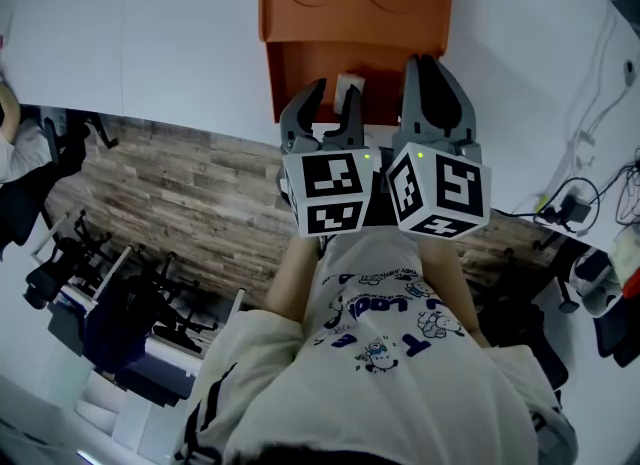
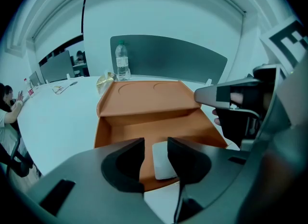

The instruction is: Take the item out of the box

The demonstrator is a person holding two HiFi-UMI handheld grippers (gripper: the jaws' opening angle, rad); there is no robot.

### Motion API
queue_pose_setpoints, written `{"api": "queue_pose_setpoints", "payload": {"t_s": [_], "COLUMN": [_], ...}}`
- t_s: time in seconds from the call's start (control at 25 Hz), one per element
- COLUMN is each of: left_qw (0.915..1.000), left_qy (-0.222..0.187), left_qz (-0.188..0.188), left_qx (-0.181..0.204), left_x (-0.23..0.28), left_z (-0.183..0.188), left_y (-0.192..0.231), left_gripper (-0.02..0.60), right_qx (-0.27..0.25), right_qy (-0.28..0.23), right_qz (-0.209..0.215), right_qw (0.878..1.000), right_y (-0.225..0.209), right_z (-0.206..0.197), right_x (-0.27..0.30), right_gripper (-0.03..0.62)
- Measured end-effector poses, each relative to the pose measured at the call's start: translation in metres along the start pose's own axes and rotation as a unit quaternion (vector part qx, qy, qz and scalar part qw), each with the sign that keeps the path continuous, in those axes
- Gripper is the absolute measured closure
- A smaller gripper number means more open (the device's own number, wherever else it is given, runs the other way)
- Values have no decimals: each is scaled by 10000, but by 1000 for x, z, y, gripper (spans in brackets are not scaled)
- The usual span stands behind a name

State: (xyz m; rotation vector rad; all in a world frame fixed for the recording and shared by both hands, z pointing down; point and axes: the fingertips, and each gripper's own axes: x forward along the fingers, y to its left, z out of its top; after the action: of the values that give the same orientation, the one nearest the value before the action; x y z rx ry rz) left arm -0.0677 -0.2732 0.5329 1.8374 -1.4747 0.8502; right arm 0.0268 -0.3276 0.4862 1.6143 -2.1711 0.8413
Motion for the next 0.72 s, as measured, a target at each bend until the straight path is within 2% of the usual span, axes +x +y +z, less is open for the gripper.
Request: {"api": "queue_pose_setpoints", "payload": {"t_s": [0.12, 0.4, 0.56, 0.72], "left_qw": [9999, 9988, 9960, 9935], "left_qy": [80, 366, 659, 901], "left_qz": [-3, -133, -312, -313], "left_qx": [96, 284, 513, 626], "left_x": [2, 8, 12, 16], "left_z": [-1, -6, -11, -15], "left_y": [-2, -10, -16, -15], "left_gripper": [403, 401, 397, 390], "right_qx": [47, 173, 274, 335], "right_qy": [-17, -2, 34, 72], "right_qz": [-4, -36, -20, -8], "right_qw": [10000, 9998, 9996, 9994], "right_y": [-1, -8, -10, -12], "right_z": [1, 3, 2, 1], "right_x": [1, 5, 7, 8], "right_gripper": [530, 530, 529, 530]}}
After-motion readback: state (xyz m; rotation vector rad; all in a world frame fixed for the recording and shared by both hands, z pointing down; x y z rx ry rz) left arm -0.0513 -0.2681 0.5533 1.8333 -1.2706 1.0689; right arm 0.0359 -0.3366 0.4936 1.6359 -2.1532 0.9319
